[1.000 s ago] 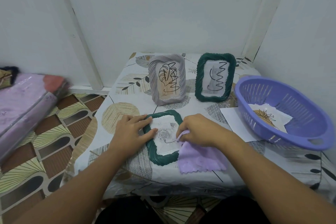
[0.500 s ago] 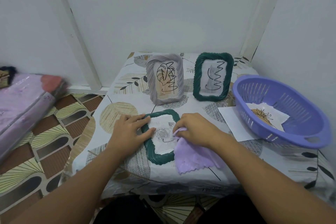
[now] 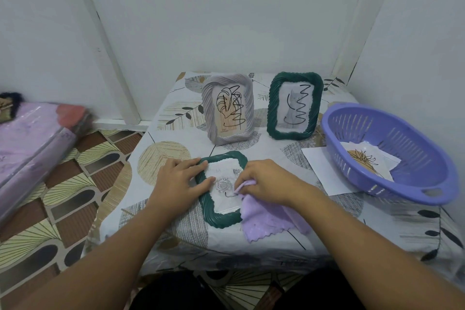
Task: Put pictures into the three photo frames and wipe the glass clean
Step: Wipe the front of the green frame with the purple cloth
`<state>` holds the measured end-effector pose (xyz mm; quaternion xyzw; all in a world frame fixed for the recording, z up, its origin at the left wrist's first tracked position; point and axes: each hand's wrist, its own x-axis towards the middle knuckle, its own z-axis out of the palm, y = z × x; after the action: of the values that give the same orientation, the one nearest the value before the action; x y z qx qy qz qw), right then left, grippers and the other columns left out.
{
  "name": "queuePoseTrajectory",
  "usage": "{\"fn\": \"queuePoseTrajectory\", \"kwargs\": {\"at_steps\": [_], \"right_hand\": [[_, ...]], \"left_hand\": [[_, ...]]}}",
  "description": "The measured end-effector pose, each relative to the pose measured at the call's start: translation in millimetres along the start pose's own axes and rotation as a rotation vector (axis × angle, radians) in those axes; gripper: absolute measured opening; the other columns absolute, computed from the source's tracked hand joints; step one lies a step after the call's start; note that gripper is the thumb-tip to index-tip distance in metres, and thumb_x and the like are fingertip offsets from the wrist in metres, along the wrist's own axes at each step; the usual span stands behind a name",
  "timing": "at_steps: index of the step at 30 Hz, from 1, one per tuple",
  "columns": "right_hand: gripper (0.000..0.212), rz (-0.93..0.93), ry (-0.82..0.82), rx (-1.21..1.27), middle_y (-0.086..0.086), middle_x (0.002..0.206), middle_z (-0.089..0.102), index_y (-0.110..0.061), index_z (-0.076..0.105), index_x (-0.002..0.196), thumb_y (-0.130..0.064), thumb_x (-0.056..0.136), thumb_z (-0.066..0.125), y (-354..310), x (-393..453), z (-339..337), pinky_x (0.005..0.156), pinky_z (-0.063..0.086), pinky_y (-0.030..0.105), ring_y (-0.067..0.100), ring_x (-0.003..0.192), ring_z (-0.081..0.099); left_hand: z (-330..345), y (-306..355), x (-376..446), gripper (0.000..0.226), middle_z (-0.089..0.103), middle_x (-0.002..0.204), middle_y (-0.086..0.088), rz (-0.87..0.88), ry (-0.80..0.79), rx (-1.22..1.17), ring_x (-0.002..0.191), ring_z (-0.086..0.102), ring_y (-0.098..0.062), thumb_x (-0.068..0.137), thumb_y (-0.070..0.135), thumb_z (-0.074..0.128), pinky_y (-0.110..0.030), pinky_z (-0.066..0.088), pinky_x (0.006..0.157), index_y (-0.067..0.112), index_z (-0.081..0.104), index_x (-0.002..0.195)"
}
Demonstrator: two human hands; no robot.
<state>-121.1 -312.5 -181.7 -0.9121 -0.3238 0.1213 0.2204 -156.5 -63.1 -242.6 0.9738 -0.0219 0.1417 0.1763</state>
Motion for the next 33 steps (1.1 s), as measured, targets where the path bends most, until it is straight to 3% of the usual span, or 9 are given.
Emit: {"fn": "queuePoseTrajectory", "kwargs": {"at_steps": [3, 8, 13, 18, 22, 24, 28, 33], "right_hand": [[0.015, 0.014, -0.069, 0.036, -0.012, 0.094, 0.071, -0.032, 0.081, 0.096, -0.023, 0.090, 0.071, 4, -4, -8, 0.086, 0.049, 0.026, 0.003, 0.092, 0.058], [0.016, 0.003, 0.065, -0.029, -0.006, 0.098, 0.065, -0.028, 0.081, 0.100, -0.022, 0.093, 0.068, 0, 4, 3, 0.082, 0.045, 0.029, 0.012, 0.094, 0.059], [0.015, 0.020, -0.088, 0.023, -0.011, 0.095, 0.071, -0.031, 0.081, 0.097, -0.024, 0.089, 0.071, 3, -3, -9, 0.082, 0.049, 0.025, 0.005, 0.092, 0.059], [0.015, 0.003, 0.077, -0.051, -0.008, 0.095, 0.068, -0.027, 0.081, 0.101, -0.023, 0.093, 0.069, -3, 2, 0, 0.083, 0.047, 0.029, 0.010, 0.092, 0.059], [0.014, -0.003, -0.049, 0.031, -0.017, 0.085, 0.064, -0.031, 0.081, 0.098, -0.024, 0.090, 0.072, -1, -4, -3, 0.074, 0.041, 0.011, -0.005, 0.083, 0.055], [0.013, -0.005, -0.096, 0.040, -0.015, 0.091, 0.069, -0.032, 0.081, 0.098, -0.025, 0.090, 0.073, 1, -4, -8, 0.079, 0.046, 0.017, -0.002, 0.087, 0.057], [0.013, 0.001, 0.032, 0.010, -0.010, 0.095, 0.066, -0.031, 0.081, 0.098, -0.026, 0.092, 0.070, -2, 4, -1, 0.080, 0.045, 0.030, 0.007, 0.092, 0.057], [0.014, -0.024, -0.086, 0.071, -0.019, 0.086, 0.062, -0.032, 0.081, 0.100, -0.025, 0.090, 0.073, -1, -3, -5, 0.075, 0.041, 0.011, -0.006, 0.084, 0.054]], "left_hand": [[0, 0, 0, 0.074, 0.055, 0.143, 0.020, -0.003, -0.010, 0.007, 0.109, 0.039, -0.014, 0.080, 0.083, 0.034, -0.035, 0.037, 0.096, 0.042, 0.059, 0.137], [2, -2, 0, 0.072, 0.057, 0.141, 0.018, 0.011, 0.009, 0.017, 0.108, 0.041, -0.015, 0.081, 0.082, 0.036, -0.035, 0.038, 0.093, 0.041, 0.061, 0.135], [1, -2, 0, 0.074, 0.057, 0.142, 0.018, 0.013, 0.005, 0.012, 0.108, 0.041, -0.015, 0.081, 0.082, 0.035, -0.034, 0.036, 0.094, 0.040, 0.061, 0.135], [1, -1, 0, 0.072, 0.058, 0.140, 0.019, 0.002, 0.012, -0.009, 0.108, 0.042, -0.015, 0.080, 0.082, 0.037, -0.037, 0.038, 0.096, 0.042, 0.062, 0.134], [-1, 1, -1, 0.074, 0.057, 0.141, 0.019, 0.002, 0.008, -0.010, 0.107, 0.040, -0.015, 0.079, 0.082, 0.035, -0.035, 0.037, 0.095, 0.041, 0.062, 0.135], [-1, 1, 0, 0.074, 0.056, 0.141, 0.019, 0.002, 0.002, -0.010, 0.108, 0.040, -0.014, 0.079, 0.083, 0.035, -0.036, 0.037, 0.096, 0.041, 0.061, 0.136], [-1, -1, 0, 0.074, 0.055, 0.143, 0.020, -0.003, -0.007, 0.004, 0.108, 0.039, -0.013, 0.080, 0.083, 0.034, -0.034, 0.036, 0.096, 0.043, 0.059, 0.136], [-1, 0, 0, 0.076, 0.054, 0.143, 0.021, -0.015, -0.022, 0.000, 0.109, 0.038, -0.013, 0.079, 0.084, 0.032, -0.038, 0.037, 0.099, 0.044, 0.058, 0.137]]}}
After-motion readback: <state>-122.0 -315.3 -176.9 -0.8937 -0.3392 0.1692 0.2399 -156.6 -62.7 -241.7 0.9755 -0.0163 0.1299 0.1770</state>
